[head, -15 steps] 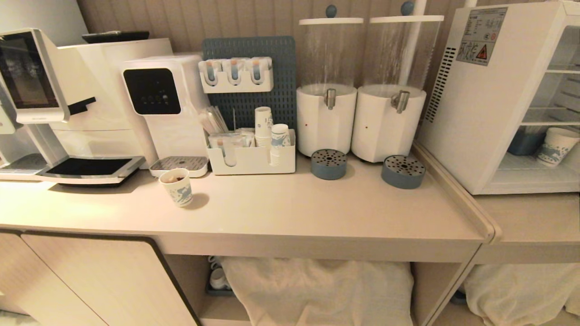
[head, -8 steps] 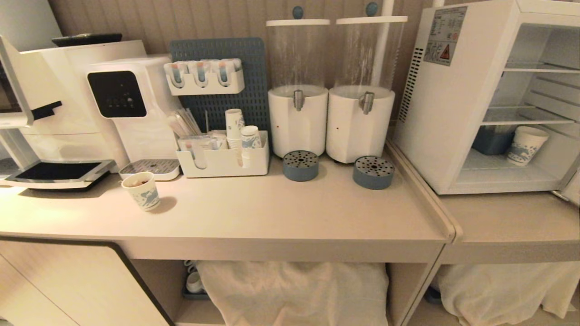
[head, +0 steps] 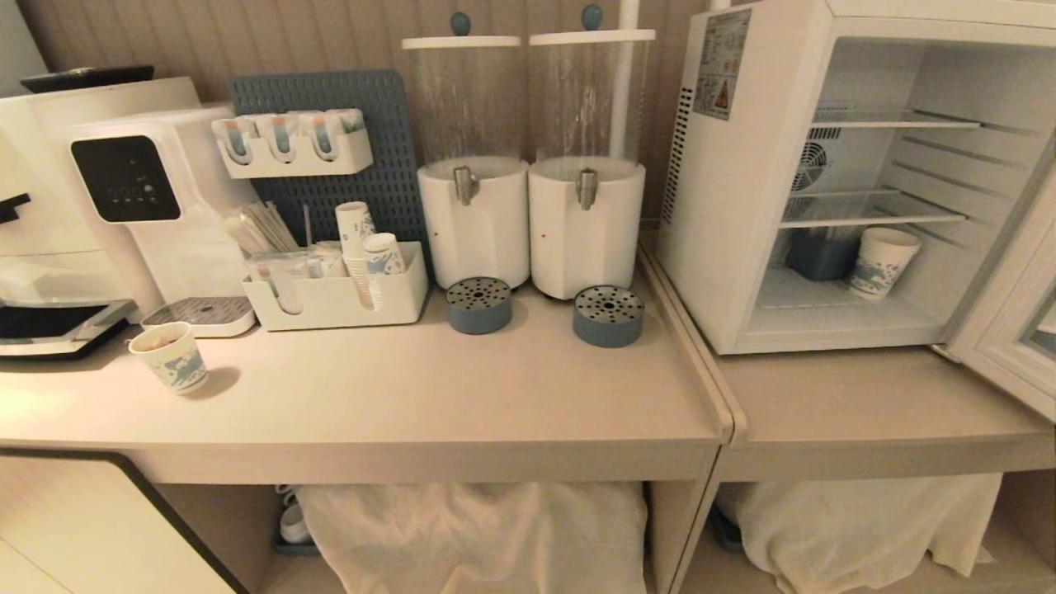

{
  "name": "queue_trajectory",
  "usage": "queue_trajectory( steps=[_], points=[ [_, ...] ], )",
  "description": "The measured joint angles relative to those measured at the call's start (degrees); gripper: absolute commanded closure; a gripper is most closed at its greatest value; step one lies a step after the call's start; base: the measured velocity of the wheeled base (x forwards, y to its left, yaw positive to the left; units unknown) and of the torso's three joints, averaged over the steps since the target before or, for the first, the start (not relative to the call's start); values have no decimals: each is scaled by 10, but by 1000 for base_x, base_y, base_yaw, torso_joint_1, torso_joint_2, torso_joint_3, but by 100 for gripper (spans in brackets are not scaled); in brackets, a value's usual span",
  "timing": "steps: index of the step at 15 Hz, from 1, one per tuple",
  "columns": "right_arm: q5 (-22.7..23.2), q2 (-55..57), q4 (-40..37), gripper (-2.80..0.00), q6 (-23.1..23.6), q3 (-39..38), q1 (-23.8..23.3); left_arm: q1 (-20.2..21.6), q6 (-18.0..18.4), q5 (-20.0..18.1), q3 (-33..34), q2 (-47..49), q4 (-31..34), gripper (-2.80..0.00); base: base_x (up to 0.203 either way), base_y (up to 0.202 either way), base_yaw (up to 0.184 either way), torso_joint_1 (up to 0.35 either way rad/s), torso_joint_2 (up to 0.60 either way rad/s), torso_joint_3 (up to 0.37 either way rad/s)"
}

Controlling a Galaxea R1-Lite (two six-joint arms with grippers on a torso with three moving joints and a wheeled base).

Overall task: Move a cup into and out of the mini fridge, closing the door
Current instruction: Put the ceramic cup in the freezer

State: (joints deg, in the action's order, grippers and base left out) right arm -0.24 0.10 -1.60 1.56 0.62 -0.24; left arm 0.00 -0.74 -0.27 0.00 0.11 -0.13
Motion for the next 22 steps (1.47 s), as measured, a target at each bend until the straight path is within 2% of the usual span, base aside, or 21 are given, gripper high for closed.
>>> queue_trajectory(
  steps=[6,12,18,22],
  points=[
    [0,0,0,0,0,0,0,0,0,0,0,0,-1,0,0,-146,-5,1,3,2],
    [1,0,0,0,0,0,0,0,-1,0,0,0,-2,0,11,0,0,0,1,0],
    [1,0,6,0,-3,0,0,0,-2,0,0,0,-2,0,169,0,-1,3,5,3],
    [-5,0,15,0,-25,-2,0,0,-4,1,0,0,-1,0,0,0,0,0,0,0]
  ],
)
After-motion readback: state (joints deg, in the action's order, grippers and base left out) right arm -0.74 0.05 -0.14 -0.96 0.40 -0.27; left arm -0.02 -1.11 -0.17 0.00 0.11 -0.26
